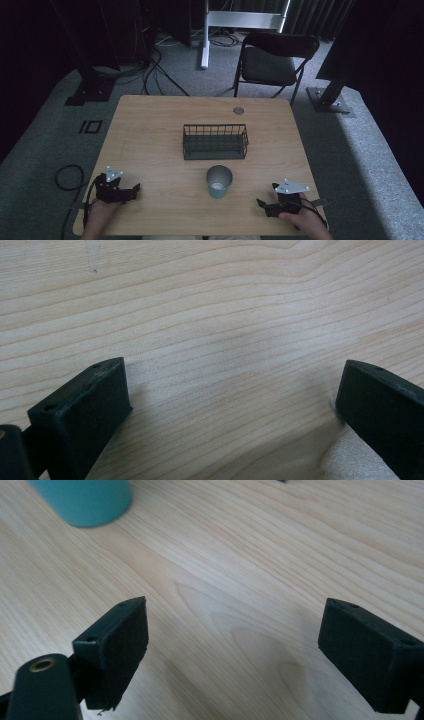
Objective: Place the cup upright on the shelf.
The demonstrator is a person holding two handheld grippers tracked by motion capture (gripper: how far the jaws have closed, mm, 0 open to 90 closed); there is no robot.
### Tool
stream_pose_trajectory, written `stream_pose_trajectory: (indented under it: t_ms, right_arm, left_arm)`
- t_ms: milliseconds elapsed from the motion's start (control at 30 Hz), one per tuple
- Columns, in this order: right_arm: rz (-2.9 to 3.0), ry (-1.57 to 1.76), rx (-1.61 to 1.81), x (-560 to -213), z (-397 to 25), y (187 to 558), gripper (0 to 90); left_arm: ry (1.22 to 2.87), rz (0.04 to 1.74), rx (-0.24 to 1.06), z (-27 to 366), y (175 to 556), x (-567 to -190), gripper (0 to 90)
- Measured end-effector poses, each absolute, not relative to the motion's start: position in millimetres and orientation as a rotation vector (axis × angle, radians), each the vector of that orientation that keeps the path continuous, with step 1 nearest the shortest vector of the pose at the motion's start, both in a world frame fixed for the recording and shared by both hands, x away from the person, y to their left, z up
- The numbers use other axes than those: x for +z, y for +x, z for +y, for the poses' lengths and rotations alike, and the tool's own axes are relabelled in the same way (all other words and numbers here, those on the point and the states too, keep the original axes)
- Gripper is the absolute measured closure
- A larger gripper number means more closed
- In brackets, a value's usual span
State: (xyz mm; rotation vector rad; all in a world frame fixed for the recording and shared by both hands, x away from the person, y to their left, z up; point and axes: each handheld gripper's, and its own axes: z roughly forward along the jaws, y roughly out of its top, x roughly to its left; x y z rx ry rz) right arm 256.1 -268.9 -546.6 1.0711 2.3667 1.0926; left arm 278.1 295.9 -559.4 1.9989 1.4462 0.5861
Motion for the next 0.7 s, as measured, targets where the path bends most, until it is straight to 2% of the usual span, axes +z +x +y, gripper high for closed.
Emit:
stream_pose_trajectory:
  t_ms: [700]
  right_arm:
    - [2.403, 0.911, 1.216, -529.9, -230.9, 256.3, 12.3]
  left_arm:
    - [1.999, 1.446, 0.586, 295.9, 278.1, -559.4, 1.5]
